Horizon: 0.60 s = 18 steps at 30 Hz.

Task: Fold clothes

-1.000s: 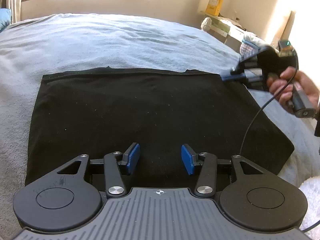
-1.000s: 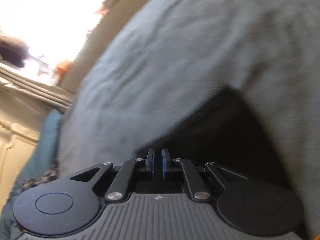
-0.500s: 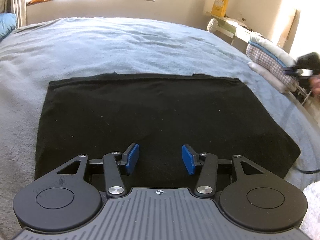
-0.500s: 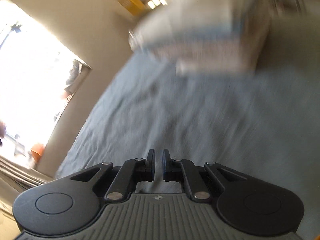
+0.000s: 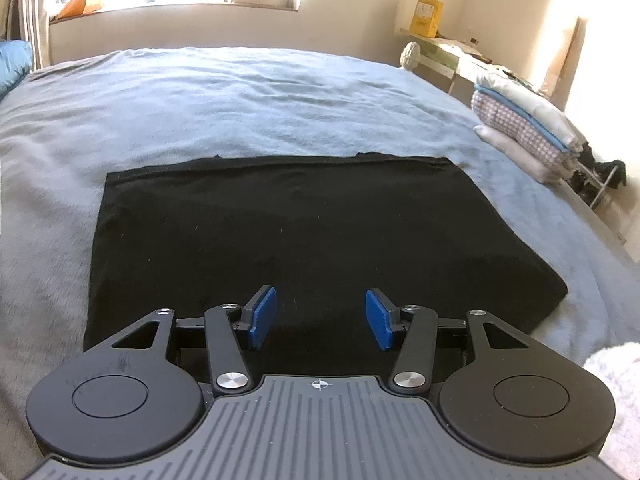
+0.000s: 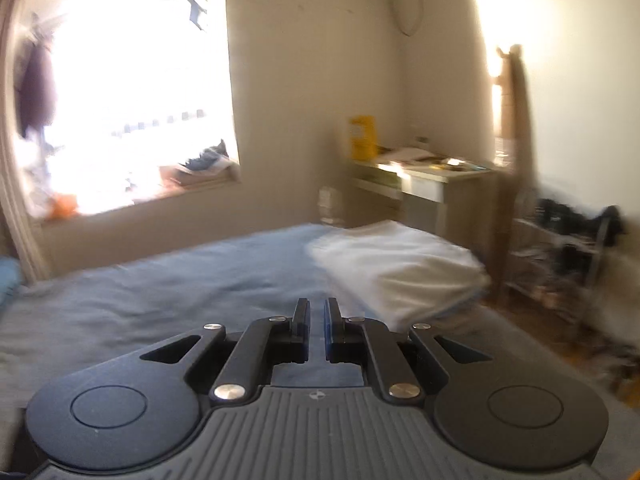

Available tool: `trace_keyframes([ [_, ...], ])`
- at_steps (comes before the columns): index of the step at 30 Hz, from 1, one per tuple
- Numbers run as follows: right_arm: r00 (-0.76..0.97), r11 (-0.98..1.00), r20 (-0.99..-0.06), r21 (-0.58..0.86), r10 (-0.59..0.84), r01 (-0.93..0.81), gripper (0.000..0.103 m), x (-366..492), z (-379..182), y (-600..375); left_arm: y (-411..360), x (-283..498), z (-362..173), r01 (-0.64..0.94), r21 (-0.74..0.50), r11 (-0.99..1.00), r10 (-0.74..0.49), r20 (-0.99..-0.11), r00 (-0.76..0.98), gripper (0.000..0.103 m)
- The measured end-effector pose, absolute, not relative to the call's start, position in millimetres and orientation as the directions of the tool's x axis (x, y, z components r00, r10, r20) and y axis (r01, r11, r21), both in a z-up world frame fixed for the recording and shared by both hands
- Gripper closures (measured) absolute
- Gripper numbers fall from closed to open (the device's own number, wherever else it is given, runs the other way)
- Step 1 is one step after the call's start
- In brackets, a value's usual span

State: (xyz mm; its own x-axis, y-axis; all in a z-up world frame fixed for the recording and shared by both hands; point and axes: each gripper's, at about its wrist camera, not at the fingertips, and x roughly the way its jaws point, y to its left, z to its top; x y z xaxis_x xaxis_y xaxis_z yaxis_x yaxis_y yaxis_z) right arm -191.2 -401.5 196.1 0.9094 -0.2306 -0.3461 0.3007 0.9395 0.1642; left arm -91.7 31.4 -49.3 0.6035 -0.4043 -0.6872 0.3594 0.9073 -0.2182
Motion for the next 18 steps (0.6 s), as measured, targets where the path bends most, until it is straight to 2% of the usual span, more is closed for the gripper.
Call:
trace_keyframes([
  [3,0.944,0.939,-0.311,0.279,-0.110,0.201,0.096,-204.6,200.9,-384.3,30.4,-99.9,-52.1,0.366,-0.228,0.902,-0.410,-0.713,0.568,0.045],
  [6,0.964,0.905,-0.261,0.421,0.056,0.061,0.096,-212.2,208.3,-365.8,29.3,-108.0,-54.8,0.372,-0.238,0.897,-0.416,-0.738,0.532,0.043],
  [8,0.957,0.876,-0.242,0.483,0.157,-0.021,0.086,-206.4,200.1,-343.7,30.9,-111.6,-57.3,0.371,-0.237,0.898,-0.410,-0.755,0.512,0.043],
  [9,0.950,0.863,-0.245,0.504,0.192,-0.044,0.077,-199.3,193.4,-333.4,34.7,-112.4,-57.9,0.364,-0.234,0.901,-0.404,-0.757,0.514,0.042],
  [15,0.844,0.704,-0.272,0.691,0.462,-0.162,0.077,-148.2,126.7,-250.3,57.3,-117.1,-61.8,0.325,-0.218,0.920,-0.368,-0.768,0.525,0.039],
  [18,0.770,0.705,-0.363,0.692,0.525,-0.154,0.077,-118.0,90.4,-212.2,68.6,-119.4,-63.8,0.305,-0.211,0.929,-0.349,-0.773,0.529,0.038],
])
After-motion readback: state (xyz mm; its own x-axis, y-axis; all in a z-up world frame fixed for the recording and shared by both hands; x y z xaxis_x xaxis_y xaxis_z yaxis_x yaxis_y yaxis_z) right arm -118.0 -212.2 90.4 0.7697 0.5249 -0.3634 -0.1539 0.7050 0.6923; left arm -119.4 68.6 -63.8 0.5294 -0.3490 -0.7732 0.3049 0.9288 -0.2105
